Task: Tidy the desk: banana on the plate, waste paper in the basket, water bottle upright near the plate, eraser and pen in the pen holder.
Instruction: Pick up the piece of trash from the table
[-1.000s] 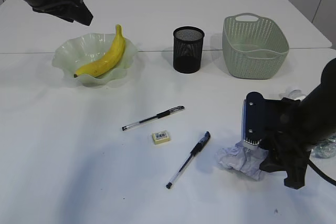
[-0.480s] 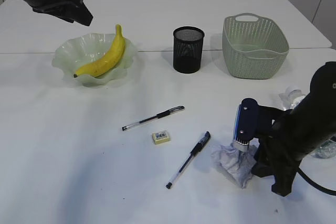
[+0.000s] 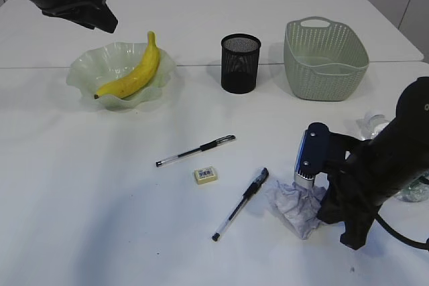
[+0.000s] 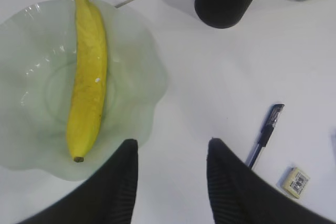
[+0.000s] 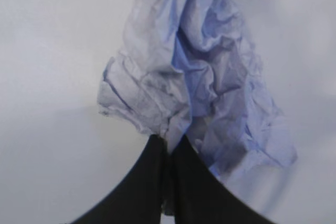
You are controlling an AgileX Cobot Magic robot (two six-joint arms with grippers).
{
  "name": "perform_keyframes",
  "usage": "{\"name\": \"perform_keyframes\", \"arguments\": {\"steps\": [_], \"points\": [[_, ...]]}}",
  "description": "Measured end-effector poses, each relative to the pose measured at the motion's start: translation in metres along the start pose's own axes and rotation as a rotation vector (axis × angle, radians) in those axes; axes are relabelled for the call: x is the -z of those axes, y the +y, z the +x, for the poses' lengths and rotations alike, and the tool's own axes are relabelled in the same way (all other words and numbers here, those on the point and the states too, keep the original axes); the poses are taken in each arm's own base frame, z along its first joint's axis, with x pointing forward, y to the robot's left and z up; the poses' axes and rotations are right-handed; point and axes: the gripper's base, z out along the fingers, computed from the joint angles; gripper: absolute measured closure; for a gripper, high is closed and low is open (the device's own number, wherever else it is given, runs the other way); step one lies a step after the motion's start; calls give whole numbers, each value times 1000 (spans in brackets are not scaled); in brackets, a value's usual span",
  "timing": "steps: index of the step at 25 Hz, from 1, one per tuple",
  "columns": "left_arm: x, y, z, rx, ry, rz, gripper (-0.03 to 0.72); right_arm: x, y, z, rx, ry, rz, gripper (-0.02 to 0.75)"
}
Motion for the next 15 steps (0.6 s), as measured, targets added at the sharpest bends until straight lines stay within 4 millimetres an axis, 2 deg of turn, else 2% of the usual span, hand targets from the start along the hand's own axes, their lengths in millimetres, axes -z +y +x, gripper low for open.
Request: {"name": "perform_keyframes", "arguments": {"steps": [5,15], "points": [[0,0,1,0,7,4,389,2,-3,-5,-36,-23,8,731],[0,-1,3,0,28,15,389,34,-41,-45,-137,-167,122,731]]}}
